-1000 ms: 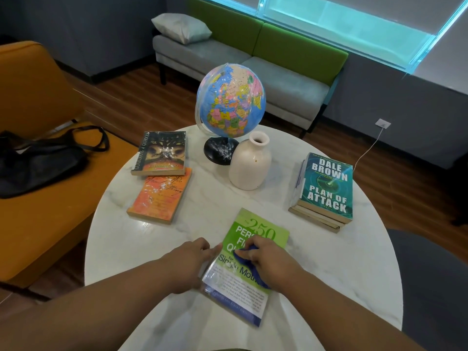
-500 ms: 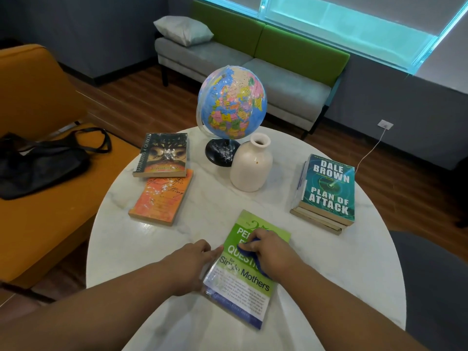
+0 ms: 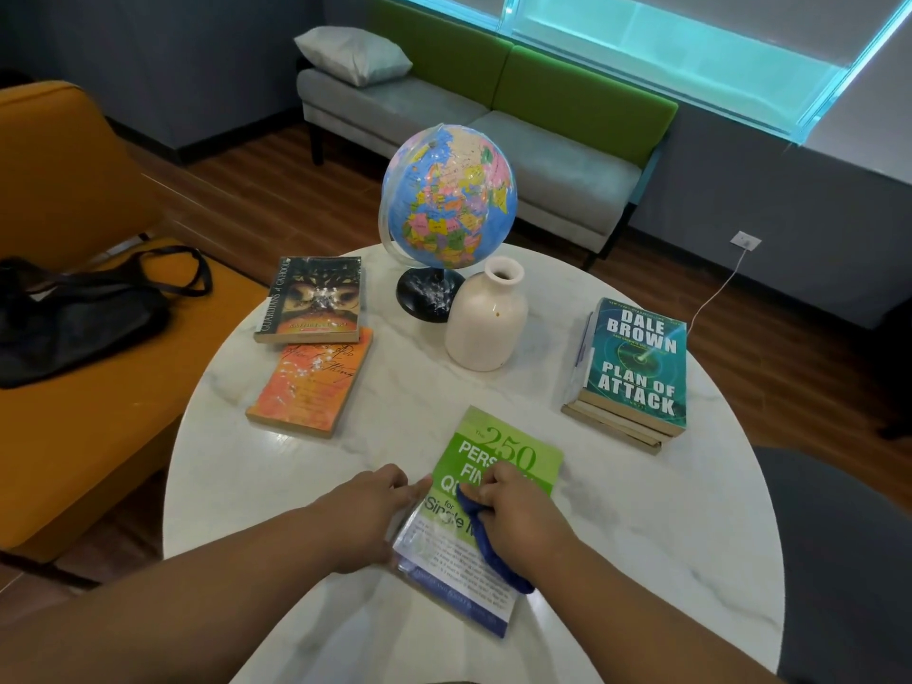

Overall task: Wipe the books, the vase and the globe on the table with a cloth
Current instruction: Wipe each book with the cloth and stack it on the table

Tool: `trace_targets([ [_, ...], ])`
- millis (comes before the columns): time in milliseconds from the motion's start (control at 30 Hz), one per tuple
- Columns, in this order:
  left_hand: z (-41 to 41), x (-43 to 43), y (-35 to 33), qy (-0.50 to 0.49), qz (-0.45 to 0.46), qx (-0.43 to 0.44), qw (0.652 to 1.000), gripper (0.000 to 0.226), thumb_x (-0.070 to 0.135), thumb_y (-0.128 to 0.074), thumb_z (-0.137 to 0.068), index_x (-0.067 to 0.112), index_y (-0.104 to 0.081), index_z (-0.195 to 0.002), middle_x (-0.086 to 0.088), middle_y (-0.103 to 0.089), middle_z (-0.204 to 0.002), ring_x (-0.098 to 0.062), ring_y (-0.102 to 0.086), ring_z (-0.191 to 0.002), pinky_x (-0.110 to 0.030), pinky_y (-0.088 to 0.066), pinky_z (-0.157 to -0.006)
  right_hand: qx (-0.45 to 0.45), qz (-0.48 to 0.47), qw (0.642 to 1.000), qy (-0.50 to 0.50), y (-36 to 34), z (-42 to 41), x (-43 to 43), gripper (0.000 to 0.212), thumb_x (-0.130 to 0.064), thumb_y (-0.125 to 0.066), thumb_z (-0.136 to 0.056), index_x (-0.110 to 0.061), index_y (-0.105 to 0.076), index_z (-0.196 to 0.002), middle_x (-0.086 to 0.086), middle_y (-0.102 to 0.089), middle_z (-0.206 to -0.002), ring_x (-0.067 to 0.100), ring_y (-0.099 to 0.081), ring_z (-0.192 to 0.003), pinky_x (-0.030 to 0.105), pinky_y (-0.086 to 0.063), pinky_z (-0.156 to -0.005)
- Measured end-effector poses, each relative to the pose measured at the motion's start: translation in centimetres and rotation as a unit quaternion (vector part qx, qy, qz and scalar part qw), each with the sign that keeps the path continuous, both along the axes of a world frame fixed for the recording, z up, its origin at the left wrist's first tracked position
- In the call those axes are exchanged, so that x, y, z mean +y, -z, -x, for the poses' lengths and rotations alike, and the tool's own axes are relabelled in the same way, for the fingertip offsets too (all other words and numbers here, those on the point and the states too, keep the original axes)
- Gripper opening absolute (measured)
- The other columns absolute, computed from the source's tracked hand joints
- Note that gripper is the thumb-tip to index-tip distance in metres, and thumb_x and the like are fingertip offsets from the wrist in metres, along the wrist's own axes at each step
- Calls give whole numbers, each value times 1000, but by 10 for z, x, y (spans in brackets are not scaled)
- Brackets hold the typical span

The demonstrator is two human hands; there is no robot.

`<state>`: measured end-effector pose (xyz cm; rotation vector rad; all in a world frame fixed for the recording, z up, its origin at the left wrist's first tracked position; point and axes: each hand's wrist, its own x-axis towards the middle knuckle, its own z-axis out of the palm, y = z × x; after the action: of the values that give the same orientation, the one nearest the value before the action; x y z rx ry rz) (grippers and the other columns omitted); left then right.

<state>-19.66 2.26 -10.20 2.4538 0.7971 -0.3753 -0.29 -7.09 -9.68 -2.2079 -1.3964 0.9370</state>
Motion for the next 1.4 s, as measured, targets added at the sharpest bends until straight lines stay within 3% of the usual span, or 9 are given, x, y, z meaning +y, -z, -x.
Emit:
trace_targets([
  [100,0,0,0,1,-3,0,1000,97,43,-69,-80,31,-6,-153,3,-34,-137,-16,-40,-120,-28,-38,-101,-30,15,995,-89,10,11,-15,14,-25,-58,-92,-14,-58,-101,-10,-55,-92,8,-55,-85,18,-38,-69],
  [333,0,-1,-1,-1,-6,-4,1000,98,44,-70,-81,31,-6,-153,2,-35,-136,-17,-40,-120,-27,-38,-100,-10,-30,999,9,0,11,-12,27,-36,-58,-94,-12,-53,-84,1,-62,-81,12,-56,-71,28,-41,-64],
  [467,0,-1,0,-1,-2,-7,1000,97,43,-70,-81,31,-6,-153,3,-34,-136,-16,-40,-119,-25,-37,-100,-91,-24,985,-147,1,19,-18,22,-27,-49,-99,-15,-62,-112,4,-55,-109,16,-55,-97,21,-39,-77],
  [667,0,-1,-1,1,-7,-8,1000,97,43,-69,-81,31,-6,-153,2,-35,-136,-16,-40,-119,-25,-37,-98,-14,-35,999,-1,3,8,-14,21,-19,-70,-85,-10,-53,-77,0,-59,-72,3,-52,-59,26,-43,-61],
  [733,0,-1,-1,1,-4,-10,1000,98,43,-69,-81,31,-6,-153,2,-35,-135,-16,-41,-118,-24,-37,-98,-19,-60,998,-9,2,13,-8,15,-19,-65,-89,-8,-56,-84,3,-57,-78,12,-53,-70,36,-44,-67],
  [867,0,0,1,-1,-1,-13,1000,98,42,-70,-80,31,-7,-153,2,-36,-135,-16,-42,-118,-24,-38,-97,-148,-25,961,-234,6,23,-16,31,-17,-49,-96,-23,-60,-124,1,-50,-120,20,-48,-108,26,-41,-88],
  [1100,1,0,4,-3,-1,-12,1000,97,43,-70,-80,33,-7,-153,2,-36,-134,-16,-41,-118,-25,-37,-98,-196,-99,960,-176,12,8,-11,10,-25,-62,-90,-15,-62,-88,2,-60,-88,15,-55,-78,38,-48,-74],
  [1267,2,1,6,-7,0,-22,1000,95,40,-70,-80,32,-9,-153,2,-37,-134,-16,-41,-117,-23,-37,-97,-161,-67,947,-268,8,21,-10,32,-21,-51,-96,-22,-59,-126,4,-53,-122,23,-50,-108,31,-44,-87],
  [1400,6,0,10,-21,8,-35,999,92,40,-69,-81,35,-12,-152,5,-37,-132,-13,-40,-117,-24,-37,-100,-181,-104,936,-283,6,14,-15,14,-31,-68,-87,-19,-61,-86,-3,-60,-86,1,-57,-72,21,-41,-66],
])
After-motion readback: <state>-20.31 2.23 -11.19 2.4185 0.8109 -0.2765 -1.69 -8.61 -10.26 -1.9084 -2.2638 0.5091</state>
